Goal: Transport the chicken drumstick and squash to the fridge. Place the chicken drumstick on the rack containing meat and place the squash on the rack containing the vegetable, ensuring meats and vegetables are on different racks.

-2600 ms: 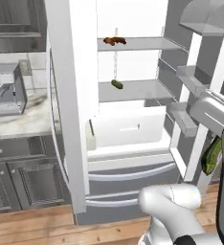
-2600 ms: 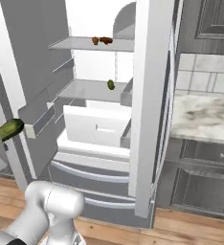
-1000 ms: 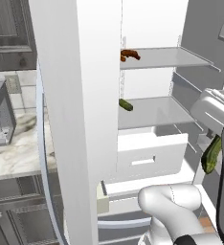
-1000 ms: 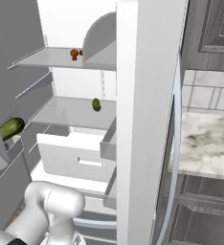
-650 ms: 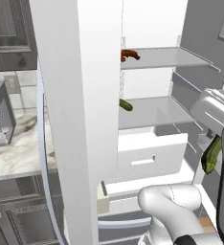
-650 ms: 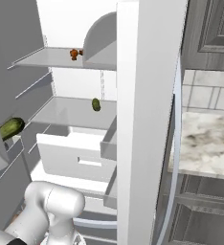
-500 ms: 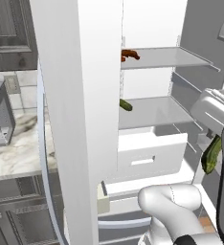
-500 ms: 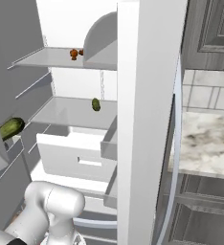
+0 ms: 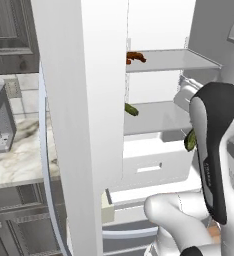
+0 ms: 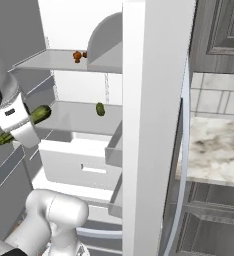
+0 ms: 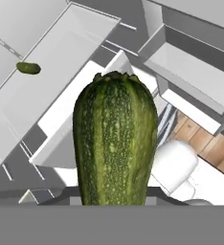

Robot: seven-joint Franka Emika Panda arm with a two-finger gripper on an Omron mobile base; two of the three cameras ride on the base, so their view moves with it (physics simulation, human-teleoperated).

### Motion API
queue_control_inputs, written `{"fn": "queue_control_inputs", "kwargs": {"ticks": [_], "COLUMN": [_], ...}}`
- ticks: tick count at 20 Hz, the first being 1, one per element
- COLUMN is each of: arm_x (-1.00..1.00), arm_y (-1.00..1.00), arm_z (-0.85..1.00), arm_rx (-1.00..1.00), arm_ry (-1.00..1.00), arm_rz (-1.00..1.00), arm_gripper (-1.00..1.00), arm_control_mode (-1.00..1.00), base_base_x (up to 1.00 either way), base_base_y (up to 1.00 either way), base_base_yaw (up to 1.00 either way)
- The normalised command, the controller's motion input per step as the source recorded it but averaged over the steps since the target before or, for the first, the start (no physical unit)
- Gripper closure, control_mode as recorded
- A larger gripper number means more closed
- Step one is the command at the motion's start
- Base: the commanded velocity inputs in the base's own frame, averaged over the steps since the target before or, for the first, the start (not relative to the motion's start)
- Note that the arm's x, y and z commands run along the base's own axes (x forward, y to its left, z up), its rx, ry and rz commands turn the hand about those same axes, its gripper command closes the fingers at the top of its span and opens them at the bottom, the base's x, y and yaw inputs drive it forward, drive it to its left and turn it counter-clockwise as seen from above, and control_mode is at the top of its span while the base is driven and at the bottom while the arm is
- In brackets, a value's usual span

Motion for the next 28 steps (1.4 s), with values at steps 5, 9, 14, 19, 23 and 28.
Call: {"fn": "queue_control_inputs", "kwargs": {"ticks": [5,9,14,19,23,28], "arm_x": [0.99,0.75,0.69,0.69,0.64,0.7], "arm_y": [0.0,-0.01,-0.02,-0.02,-0.07,-0.16], "arm_z": [-0.37,-0.34,-0.45,-0.41,-0.36,-0.28], "arm_rx": [0.0,0.0,0.0,0.0,0.0,0.0], "arm_ry": [0.0,0.0,0.0,-0.01,0.0,0.0], "arm_rz": [0.0,0.0,0.01,0.02,0.03,0.04], "arm_gripper": [1.0,1.0,1.0,1.0,1.0,1.0], "arm_control_mode": [-1.0,-1.0,-1.0,-1.0,-1.0,-1.0], "base_base_x": [0.0,0.0,0.0,0.0,0.0,0.0], "base_base_y": [0.0,0.0,0.0,0.0,0.0,0.0], "base_base_yaw": [0.0,0.0,0.0,0.0,0.0,0.0]}}
